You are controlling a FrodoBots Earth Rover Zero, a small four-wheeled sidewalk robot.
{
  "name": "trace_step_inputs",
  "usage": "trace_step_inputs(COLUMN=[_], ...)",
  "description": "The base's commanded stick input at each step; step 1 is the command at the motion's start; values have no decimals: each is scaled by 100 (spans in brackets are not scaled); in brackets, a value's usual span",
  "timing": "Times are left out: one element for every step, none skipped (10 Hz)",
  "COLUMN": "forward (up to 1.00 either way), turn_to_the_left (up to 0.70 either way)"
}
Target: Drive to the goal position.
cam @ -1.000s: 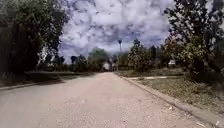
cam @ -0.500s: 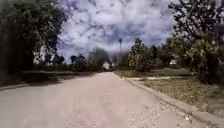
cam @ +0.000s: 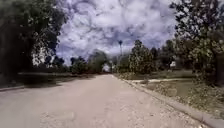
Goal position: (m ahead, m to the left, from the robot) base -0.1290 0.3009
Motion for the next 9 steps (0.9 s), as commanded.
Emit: trace_step_inputs(forward=[85, 85, 85, 85, 85, 85, 85, 85, 85], turn_to_the_left=[0, 0, 0, 0, 0, 0, 0, 0, 0])
